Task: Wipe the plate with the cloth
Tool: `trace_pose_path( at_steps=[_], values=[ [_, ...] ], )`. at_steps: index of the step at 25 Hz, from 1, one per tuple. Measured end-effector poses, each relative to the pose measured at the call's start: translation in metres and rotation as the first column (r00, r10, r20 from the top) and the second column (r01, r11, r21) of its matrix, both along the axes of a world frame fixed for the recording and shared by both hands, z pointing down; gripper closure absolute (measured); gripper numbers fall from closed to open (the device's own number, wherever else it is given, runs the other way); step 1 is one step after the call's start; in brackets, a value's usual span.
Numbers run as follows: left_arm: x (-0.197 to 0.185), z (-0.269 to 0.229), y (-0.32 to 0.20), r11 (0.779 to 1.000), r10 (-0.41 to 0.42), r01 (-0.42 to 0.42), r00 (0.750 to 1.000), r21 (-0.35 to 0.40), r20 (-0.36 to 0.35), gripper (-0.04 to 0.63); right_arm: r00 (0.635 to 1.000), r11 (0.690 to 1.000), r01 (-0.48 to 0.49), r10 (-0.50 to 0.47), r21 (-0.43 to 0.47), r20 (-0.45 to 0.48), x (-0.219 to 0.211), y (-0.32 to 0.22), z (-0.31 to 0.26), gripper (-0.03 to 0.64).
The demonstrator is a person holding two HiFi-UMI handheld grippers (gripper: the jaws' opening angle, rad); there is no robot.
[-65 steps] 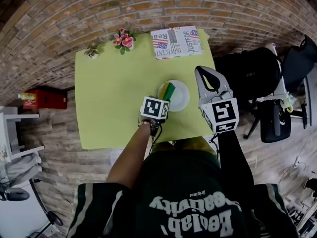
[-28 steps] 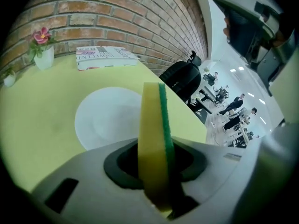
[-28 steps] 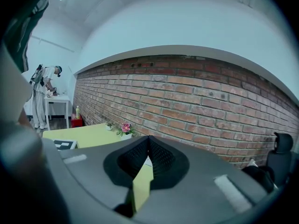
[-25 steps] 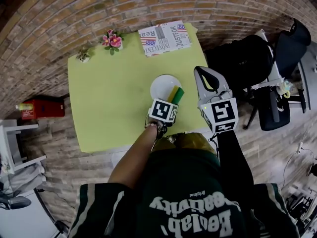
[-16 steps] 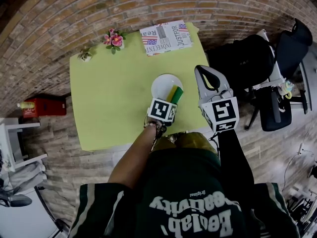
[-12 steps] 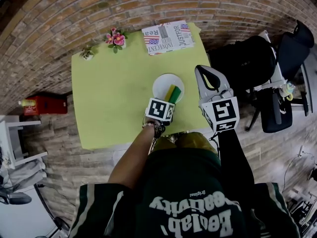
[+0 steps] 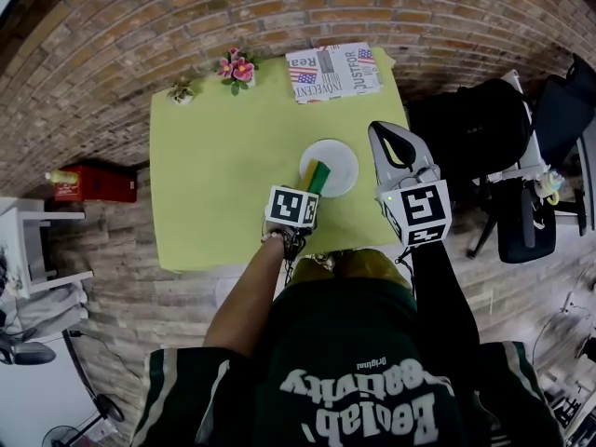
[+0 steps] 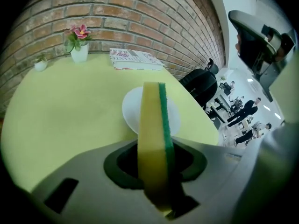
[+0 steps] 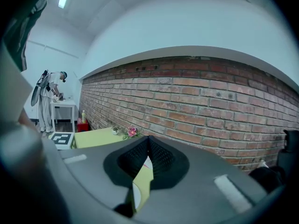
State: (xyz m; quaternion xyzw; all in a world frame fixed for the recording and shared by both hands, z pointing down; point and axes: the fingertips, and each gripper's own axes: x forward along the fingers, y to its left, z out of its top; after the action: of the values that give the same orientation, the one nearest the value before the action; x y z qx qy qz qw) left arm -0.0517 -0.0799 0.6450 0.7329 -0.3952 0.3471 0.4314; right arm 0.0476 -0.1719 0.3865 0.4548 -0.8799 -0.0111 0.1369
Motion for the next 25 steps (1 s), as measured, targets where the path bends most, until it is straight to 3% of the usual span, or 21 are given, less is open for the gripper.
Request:
trace_pose_path(
  at_steps=[7,15,20,23,25],
  values=[
    [-0.009,-0.001,0.0,1.0,-0.024,0.024,1.0,0.009,-0.007,0.456,1.0,1.0,0.015,-0.015,0.003,0.01,-0.006,-0.005,-0.002,0.603],
    [-0.01,-0.045,-0.031,0.982,-0.027,0.036,0.998,0.187,-0.054,0.456,1.0,1.0,0.014,-0.014,0.005,0.014,-0.007,-0.008,-0.002,0.603],
    [-0.018,-0.1,-0.063,0.922,-0.038,0.058,0.997,0.382,-0.061,0.456,1.0,1.0,0.008,-0.008,0.013,0.029,-0.006,-0.013,-0.007,0.603],
    [-0.027,-0.138,-0.08,0.865,-0.057,0.08,0.997,0.496,-0.061,0.456,0.999,1.0,0.008,-0.009,0.023,0.035,-0.008,-0.016,-0.013,0.603],
    [-0.035,-0.166,-0.089,0.813,-0.09,0.114,0.993,0.571,-0.071,0.456,0.999,1.0,0.01,-0.011,0.03,0.037,-0.01,-0.017,-0.016,0.603]
  ],
)
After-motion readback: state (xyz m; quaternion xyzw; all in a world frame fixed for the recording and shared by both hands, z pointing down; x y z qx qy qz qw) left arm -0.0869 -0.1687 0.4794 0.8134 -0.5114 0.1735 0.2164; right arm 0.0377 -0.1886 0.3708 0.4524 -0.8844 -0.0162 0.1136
